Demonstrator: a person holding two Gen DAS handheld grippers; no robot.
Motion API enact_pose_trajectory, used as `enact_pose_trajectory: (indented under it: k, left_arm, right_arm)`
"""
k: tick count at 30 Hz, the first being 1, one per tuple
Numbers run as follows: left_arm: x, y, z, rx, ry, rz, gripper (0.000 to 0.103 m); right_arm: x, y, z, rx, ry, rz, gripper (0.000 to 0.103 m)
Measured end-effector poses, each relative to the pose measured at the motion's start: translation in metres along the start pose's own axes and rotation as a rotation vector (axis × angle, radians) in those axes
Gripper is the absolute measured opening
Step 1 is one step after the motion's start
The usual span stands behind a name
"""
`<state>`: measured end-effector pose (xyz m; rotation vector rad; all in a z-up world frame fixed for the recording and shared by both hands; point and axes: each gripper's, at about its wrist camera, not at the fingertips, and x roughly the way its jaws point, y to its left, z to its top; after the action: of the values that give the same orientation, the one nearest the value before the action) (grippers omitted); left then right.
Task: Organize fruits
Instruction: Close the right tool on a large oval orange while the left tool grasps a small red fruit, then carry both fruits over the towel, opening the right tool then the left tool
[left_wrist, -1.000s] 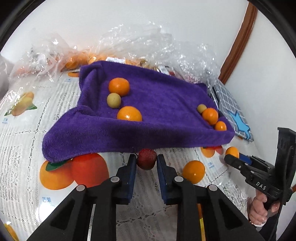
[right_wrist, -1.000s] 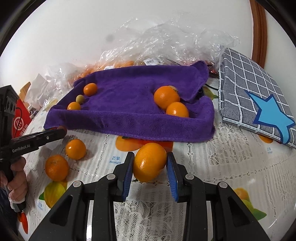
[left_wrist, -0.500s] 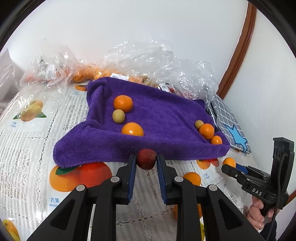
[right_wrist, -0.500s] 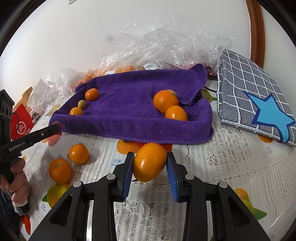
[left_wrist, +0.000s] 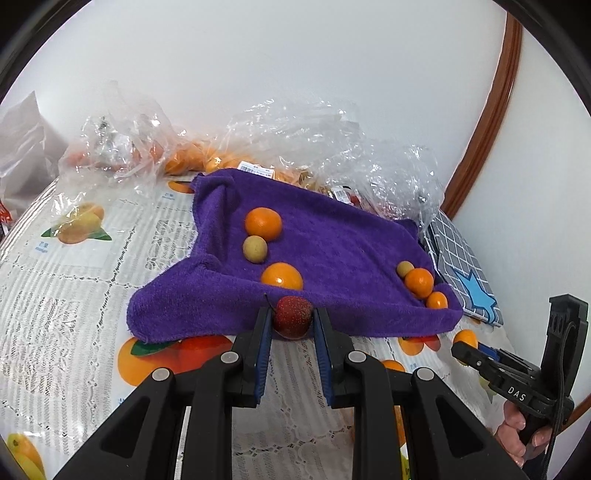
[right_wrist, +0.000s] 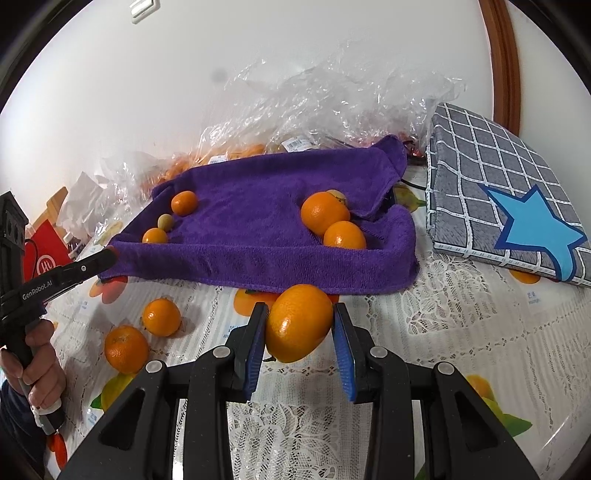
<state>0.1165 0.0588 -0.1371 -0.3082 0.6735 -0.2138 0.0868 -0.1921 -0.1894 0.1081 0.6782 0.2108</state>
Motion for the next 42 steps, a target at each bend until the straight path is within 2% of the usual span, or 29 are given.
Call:
enact_pose_trajectory:
  k: [16,24,27,30,35,39,42]
  left_arm:
    - [-0.010,0.011,0.007,-0.036,-0.043,0.003,0.022]
    - [-0.015,0.020,0.017,-0.078,-0.067,0.014,0.022]
    - [-0.016,0.024,0.031,-0.109,-0.072,0.007,0.022]
    - [-0.013,0.021,0.046,-0.091,-0.083,0.017,0.022]
    - [0.010,0.010,0.061,-0.041,-0.072,0.044,0.022]
    - [0.034,0.010,0.058,-0.042,-0.072,0.088,0.022]
    - [0.042,0.012,0.053,-0.035,-0.064,0.093,0.022]
  right_arm:
    - [-0.008,-0.006,0.008,0.042,-0.034,-0.014,0.035]
    - [-0.020,0.005,0.045,-0.007,-0.099,0.005,0.035]
    - [-0.021,0.011,0.062,-0.034,-0.119,0.015,0.035]
    - [-0.015,0.017,0.074,-0.059,-0.125,0.022,0.035]
    - [0.010,0.026,0.084,-0.092,-0.095,0.047,0.035]
    - [0.031,0.027,0.080,-0.106,-0.055,0.049,0.035]
    - [0.043,0.024,0.074,-0.103,-0.029,0.059,0.035]
